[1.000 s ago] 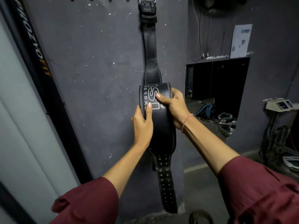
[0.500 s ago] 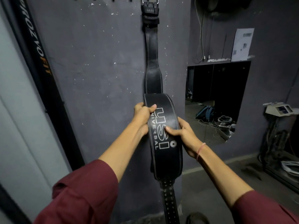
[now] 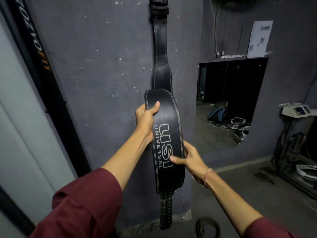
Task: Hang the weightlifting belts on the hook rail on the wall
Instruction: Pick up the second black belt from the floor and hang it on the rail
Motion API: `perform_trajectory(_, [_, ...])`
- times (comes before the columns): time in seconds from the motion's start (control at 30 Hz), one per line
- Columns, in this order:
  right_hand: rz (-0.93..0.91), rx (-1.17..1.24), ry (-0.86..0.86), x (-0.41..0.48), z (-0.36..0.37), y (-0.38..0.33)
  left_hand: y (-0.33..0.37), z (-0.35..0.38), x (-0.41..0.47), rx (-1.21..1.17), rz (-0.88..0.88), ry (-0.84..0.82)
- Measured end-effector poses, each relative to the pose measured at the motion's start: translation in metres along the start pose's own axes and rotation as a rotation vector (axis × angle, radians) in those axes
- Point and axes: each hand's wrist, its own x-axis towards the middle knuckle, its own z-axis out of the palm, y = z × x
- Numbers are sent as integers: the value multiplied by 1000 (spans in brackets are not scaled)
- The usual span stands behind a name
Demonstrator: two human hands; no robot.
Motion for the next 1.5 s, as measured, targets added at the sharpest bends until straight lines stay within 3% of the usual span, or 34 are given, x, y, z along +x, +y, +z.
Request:
perform_trajectory(0.1, [59, -39, -5, -6, 3, 13, -7, -7, -2, 18, 74, -68])
perform_trajectory(0.3, [-200, 73, 174, 52, 24, -87, -18, -8, -8, 67, 170, -205])
perform_trajectory(0.47, [-245, 69, 218, 47, 28, -80, -16, -8, -2, 303, 247, -87])
perform_trajectory(0.57, [-265, 47, 221, 40, 23, -73, -10, -1, 0, 340, 130, -62])
perform_trajectory(0.67, [-252, 39, 156, 38, 17, -74, 1, 6, 12, 227, -82, -82])
perform_trajectory(0.8, [-219, 9, 92, 29, 9, -72, 16, 6, 33, 179, -208, -94])
perform_trajectory(0.93, [-152, -28, 116, 25, 4, -68, 4, 10, 26, 147, -135, -43])
perform_trajectory(1.13, [-198, -70, 191, 45, 5, -89, 0, 23, 11, 51, -78, -225])
perform_trajectory(1.27, [-215, -88, 114, 35, 11, -73, 20, 23, 24, 124, -152, -47])
perform_trajectory(1.4, [-178, -65, 82, 25, 11, -46, 4, 13, 34, 130, -41, -26])
perform_trajectory(1.5, [-29, -62, 36, 10, 4, -2, 2, 9, 19, 182, 55, -31])
